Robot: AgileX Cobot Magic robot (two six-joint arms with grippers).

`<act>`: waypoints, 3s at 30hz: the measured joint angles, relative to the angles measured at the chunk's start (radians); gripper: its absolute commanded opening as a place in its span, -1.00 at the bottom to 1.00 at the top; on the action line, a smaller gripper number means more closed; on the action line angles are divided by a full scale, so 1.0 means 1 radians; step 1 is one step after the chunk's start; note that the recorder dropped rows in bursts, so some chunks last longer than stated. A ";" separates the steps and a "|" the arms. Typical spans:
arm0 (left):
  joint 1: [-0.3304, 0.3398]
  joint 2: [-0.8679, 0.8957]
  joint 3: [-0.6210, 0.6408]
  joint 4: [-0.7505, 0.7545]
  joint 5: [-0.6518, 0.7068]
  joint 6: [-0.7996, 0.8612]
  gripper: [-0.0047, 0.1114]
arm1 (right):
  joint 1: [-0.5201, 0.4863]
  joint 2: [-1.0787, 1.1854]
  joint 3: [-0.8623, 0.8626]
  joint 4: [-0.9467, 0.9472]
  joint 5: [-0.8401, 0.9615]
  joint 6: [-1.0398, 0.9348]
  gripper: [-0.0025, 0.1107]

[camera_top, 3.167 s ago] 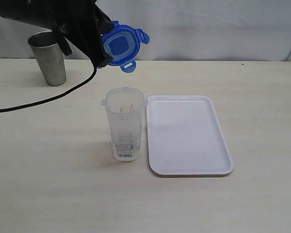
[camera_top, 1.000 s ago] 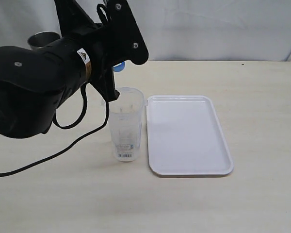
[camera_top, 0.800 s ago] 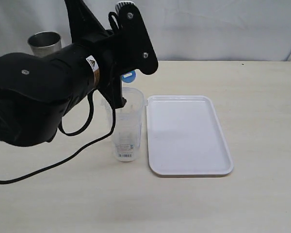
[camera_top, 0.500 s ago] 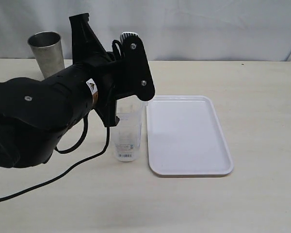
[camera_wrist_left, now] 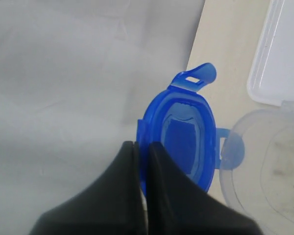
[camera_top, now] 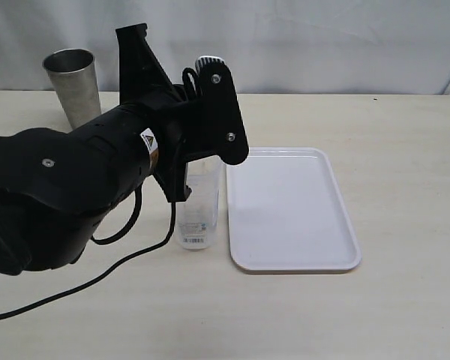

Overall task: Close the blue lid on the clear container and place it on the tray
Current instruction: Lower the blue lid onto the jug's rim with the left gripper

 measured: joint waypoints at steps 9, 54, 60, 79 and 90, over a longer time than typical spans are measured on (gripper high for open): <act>0.000 0.000 0.013 0.001 0.001 0.013 -0.92 | 0.000 0.000 0.000 0.000 0.000 0.000 -0.88; -0.052 0.000 0.001 0.001 0.069 0.023 -0.92 | 0.000 0.000 0.000 0.000 0.000 0.000 -0.88; -0.066 0.000 0.001 0.001 0.087 0.025 -0.92 | 0.000 0.000 0.000 0.000 0.000 0.000 -0.88; -0.117 0.000 0.048 0.001 0.101 0.047 -0.92 | 0.000 0.000 0.000 0.000 0.000 0.000 -0.88; -0.118 0.000 0.070 -0.002 0.103 0.048 -0.92 | 0.000 0.000 0.000 0.000 0.000 0.000 -0.88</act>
